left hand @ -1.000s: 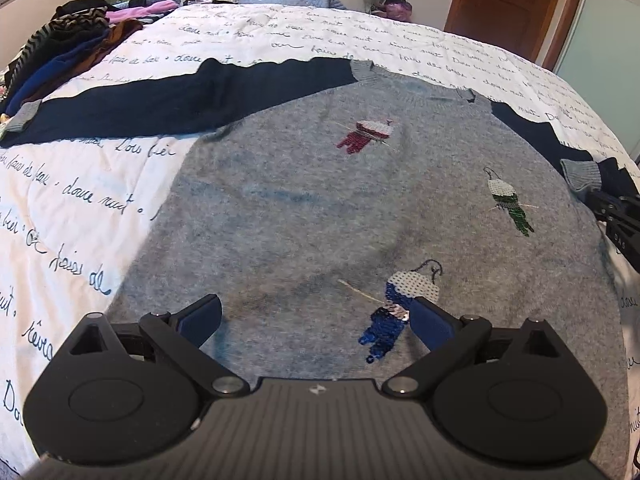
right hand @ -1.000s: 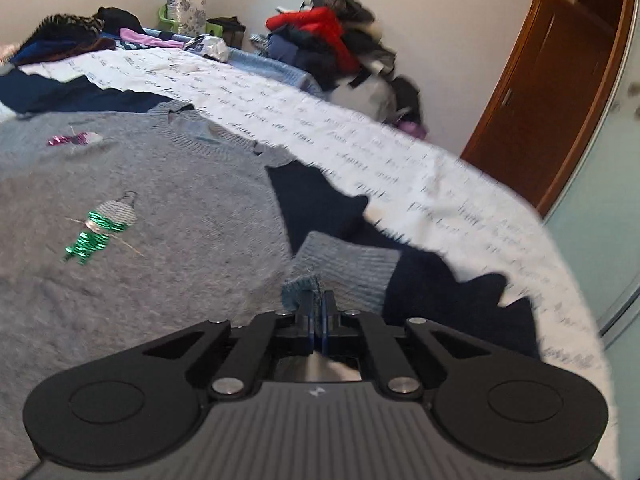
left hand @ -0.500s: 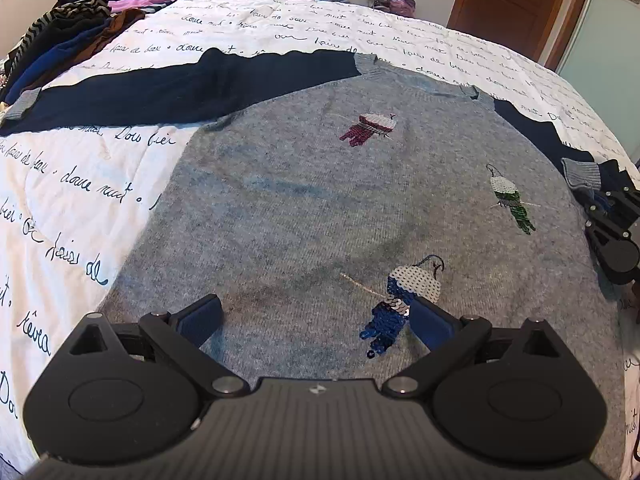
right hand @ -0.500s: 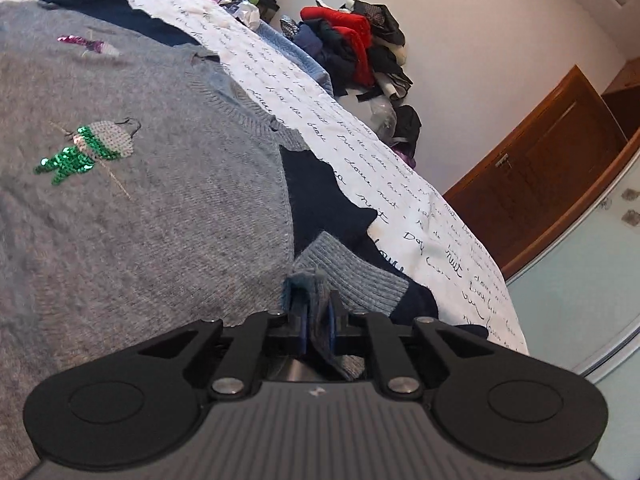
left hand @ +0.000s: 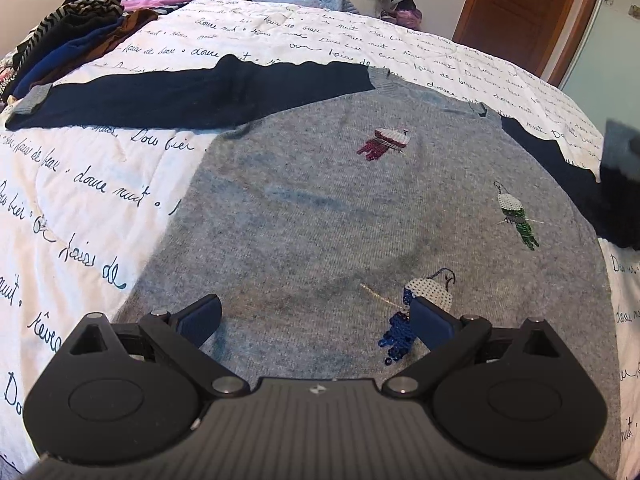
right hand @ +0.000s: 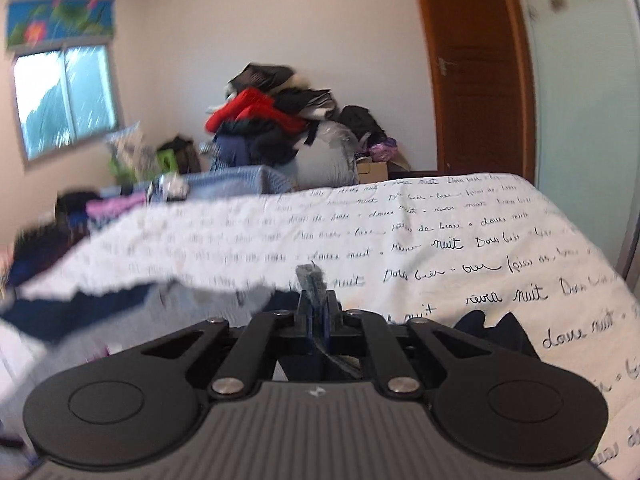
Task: Fold small clothes
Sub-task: 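Lay the navy sleeve across the sweater body and open the right gripper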
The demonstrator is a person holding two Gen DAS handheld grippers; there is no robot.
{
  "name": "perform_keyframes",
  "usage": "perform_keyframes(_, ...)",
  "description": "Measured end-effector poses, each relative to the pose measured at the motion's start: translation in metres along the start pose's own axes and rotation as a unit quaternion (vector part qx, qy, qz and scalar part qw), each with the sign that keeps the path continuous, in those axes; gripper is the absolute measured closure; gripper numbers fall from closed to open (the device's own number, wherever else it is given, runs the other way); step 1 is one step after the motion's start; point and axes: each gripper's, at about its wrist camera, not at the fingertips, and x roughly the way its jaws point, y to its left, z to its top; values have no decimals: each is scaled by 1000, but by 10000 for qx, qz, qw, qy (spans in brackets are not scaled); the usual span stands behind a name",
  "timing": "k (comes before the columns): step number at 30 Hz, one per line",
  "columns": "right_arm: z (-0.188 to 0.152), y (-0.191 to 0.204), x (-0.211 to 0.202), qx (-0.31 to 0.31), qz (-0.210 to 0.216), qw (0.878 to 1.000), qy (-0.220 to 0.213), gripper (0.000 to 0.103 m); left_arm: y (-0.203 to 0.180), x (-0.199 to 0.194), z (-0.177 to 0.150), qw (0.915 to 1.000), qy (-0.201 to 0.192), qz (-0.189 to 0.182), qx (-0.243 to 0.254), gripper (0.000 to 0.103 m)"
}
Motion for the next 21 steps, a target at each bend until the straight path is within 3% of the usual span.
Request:
perform_keyframes(9, 40, -5, -12, 1426, 766, 9847, -652, 98, 15, -5, 1, 9999, -72, -7, -144, 4)
perform_keyframes(21, 36, 26, 19, 1853, 1041, 9732, -883, 98, 40, -16, 6, 9993, -262, 132, -221, 4)
